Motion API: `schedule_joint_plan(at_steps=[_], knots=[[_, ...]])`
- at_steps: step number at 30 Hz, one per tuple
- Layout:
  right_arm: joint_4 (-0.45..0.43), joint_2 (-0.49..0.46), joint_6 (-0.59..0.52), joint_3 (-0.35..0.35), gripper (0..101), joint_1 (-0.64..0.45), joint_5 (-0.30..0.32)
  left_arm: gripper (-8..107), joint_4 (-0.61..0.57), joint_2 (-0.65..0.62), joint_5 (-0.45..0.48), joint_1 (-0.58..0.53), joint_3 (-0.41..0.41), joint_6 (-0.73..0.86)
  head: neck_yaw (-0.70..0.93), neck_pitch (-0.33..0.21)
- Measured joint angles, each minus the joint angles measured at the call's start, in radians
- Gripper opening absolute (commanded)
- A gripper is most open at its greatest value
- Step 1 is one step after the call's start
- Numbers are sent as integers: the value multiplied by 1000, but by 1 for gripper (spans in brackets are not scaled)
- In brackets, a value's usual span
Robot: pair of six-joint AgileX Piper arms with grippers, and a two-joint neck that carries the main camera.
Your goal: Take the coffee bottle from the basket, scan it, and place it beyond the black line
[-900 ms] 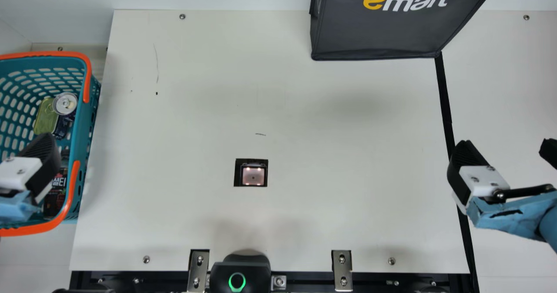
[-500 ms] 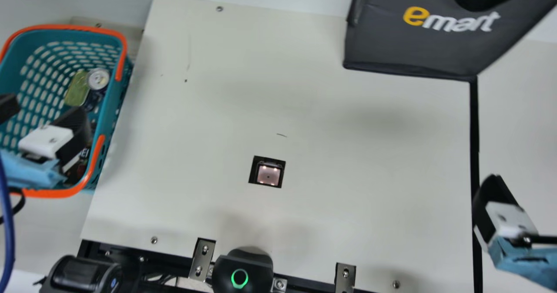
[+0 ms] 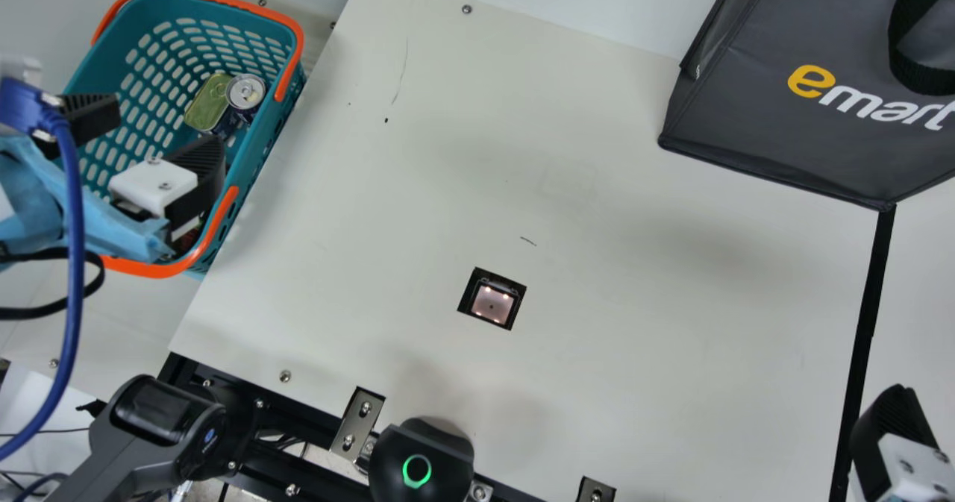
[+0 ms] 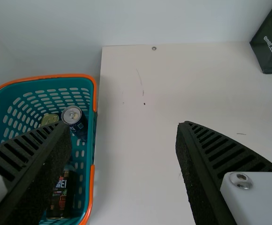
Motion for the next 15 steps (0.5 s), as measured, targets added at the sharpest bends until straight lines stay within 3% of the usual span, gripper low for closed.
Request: schedule_joint_plan(at_steps=[15], knots=[[0,0,0,0,91,0,1,90,0,17,5,-4,0,-2,0,0]])
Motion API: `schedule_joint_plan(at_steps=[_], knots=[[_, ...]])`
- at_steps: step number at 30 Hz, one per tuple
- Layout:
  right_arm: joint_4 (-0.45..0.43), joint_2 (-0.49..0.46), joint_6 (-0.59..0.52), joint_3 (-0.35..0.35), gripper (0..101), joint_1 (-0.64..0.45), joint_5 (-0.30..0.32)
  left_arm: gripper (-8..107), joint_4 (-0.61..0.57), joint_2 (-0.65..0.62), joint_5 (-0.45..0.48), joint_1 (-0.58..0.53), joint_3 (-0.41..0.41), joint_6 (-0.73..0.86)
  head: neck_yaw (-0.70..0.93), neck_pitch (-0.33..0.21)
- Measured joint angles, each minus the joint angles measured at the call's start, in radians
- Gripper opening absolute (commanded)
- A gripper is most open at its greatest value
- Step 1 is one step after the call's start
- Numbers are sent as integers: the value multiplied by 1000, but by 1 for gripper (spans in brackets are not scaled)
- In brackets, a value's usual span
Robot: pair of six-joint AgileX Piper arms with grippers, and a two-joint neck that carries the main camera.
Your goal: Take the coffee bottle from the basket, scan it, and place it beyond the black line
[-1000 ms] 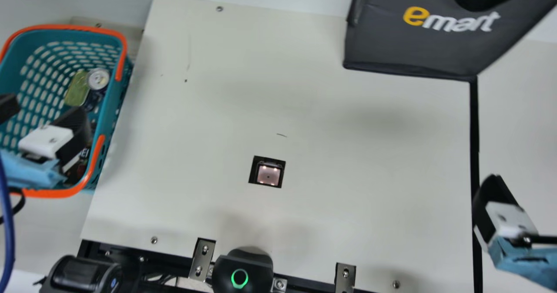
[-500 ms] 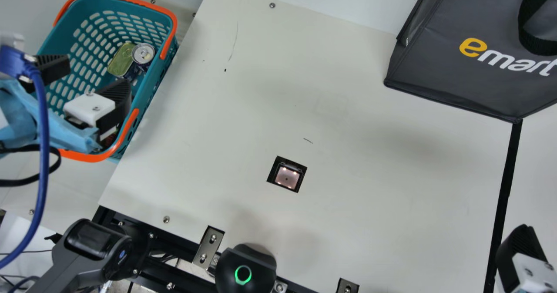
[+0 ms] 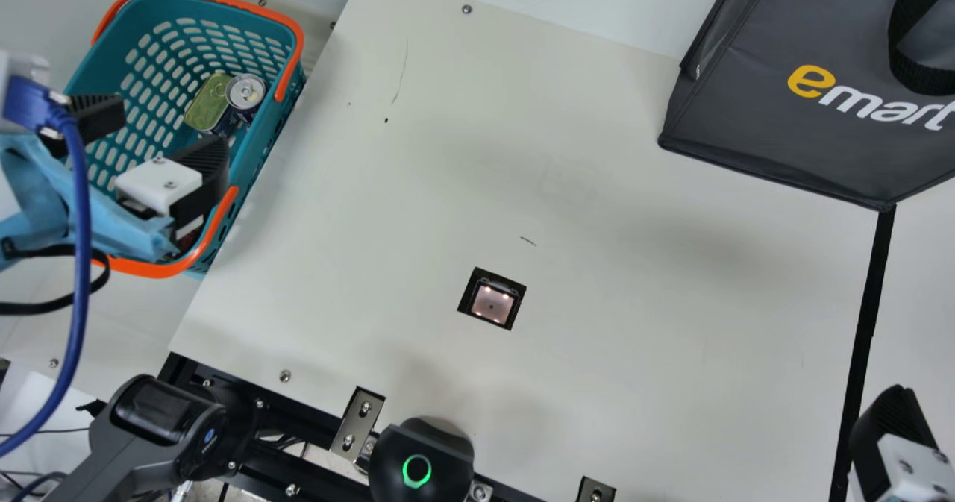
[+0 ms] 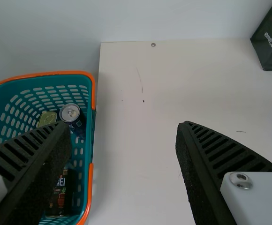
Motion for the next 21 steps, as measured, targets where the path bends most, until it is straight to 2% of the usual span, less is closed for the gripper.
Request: schedule_joint_plan(at_steps=[9,21], knots=[[0,0,0,0,91,0,0,90,-19,31,-2,47,0,5,0,2],[0,0,0,0,91,0,0,90,-84,66,-42,223,26,101,0,0]])
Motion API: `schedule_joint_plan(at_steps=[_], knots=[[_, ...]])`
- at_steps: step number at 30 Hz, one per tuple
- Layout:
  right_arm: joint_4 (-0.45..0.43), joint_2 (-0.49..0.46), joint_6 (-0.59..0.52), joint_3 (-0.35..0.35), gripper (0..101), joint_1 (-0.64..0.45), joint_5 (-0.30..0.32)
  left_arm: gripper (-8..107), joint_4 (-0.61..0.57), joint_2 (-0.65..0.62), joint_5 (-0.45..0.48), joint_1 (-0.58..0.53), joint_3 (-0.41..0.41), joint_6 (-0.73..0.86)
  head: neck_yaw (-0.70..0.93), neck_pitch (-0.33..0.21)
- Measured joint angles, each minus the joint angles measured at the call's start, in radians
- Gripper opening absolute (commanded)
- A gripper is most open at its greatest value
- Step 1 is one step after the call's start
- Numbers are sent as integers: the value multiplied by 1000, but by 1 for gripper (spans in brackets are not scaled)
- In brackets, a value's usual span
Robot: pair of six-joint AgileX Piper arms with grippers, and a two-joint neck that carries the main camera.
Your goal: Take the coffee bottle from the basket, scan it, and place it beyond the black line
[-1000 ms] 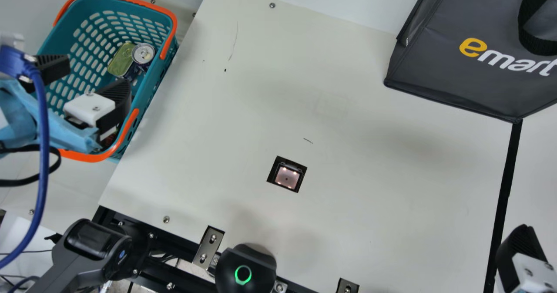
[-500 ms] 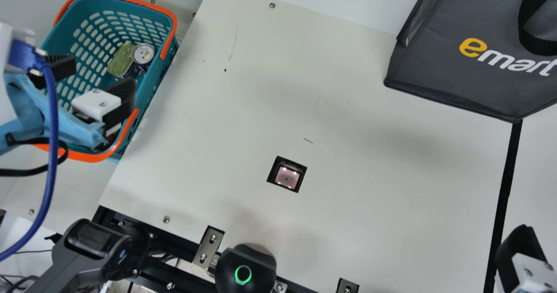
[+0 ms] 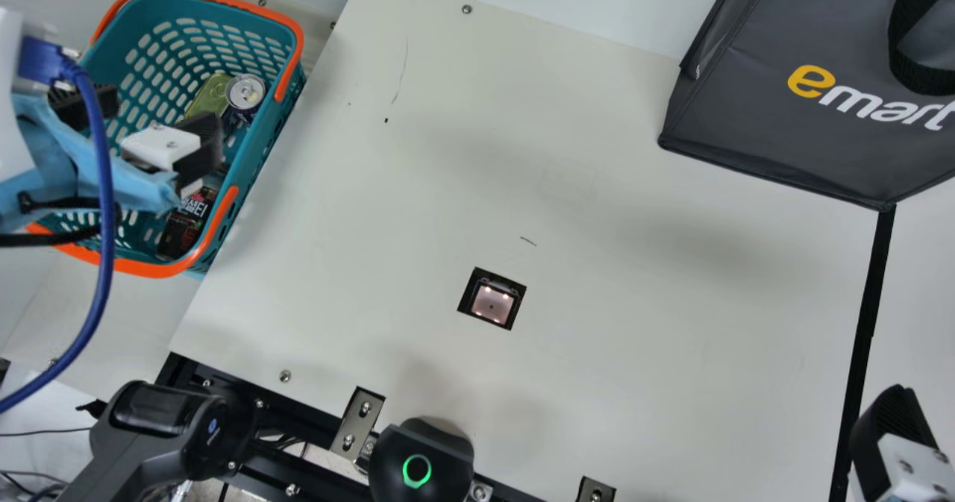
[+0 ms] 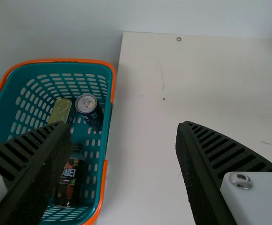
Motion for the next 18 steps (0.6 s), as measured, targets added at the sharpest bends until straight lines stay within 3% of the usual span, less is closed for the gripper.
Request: schedule_joint_plan(at_steps=[18], knots=[[0,0,0,0,91,0,-1,90,-176,106,-103,368,62,266,0,2]])
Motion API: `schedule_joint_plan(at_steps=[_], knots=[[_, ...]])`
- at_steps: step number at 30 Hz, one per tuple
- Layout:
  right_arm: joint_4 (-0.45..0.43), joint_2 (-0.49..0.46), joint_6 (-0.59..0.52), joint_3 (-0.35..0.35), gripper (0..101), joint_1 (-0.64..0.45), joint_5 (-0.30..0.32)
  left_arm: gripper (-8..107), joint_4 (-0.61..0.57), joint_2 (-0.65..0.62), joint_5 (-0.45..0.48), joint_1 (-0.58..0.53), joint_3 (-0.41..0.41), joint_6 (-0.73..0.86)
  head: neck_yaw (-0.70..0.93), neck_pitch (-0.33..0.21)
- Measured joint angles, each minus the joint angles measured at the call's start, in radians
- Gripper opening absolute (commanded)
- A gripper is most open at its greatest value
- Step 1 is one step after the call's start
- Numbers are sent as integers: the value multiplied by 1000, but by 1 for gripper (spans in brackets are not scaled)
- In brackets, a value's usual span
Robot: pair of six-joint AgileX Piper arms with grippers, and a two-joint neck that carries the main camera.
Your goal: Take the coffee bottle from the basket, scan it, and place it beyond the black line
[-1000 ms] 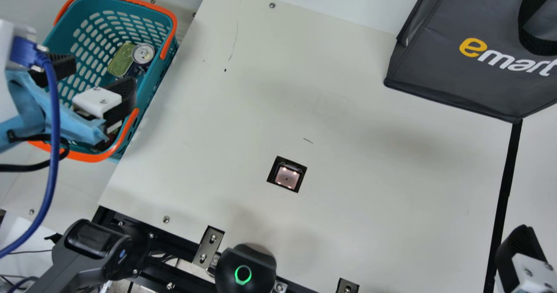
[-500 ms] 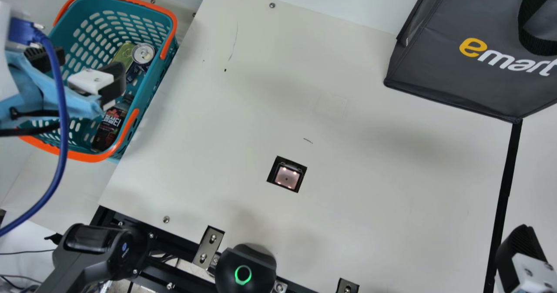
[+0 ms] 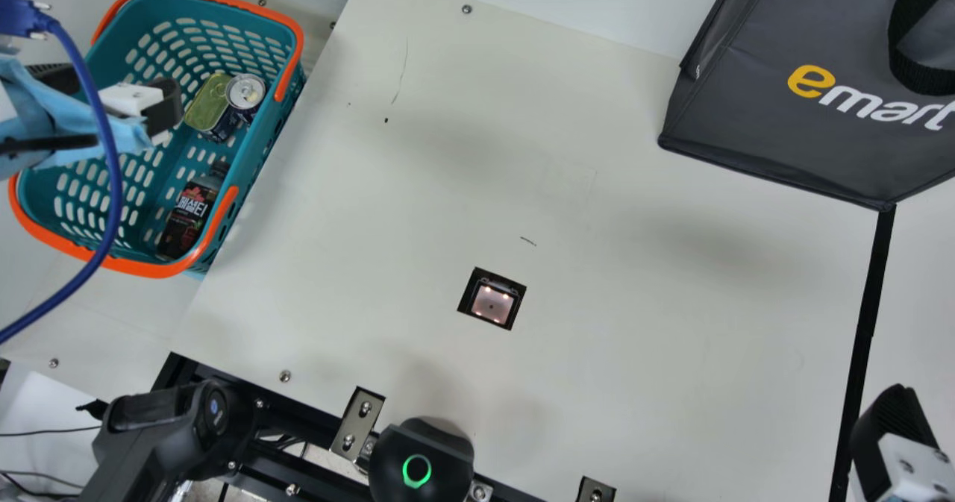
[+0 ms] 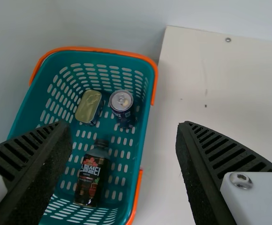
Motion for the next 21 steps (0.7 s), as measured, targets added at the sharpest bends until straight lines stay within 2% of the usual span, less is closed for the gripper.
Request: schedule_joint_plan(at_steps=[9,21], knots=[[0,0,0,0,91,0,0,90,-58,67,-60,119,49,126,0,-2],[0,0,0,0,91,0,0,90,-85,157,-166,160,139,222,0,-2]])
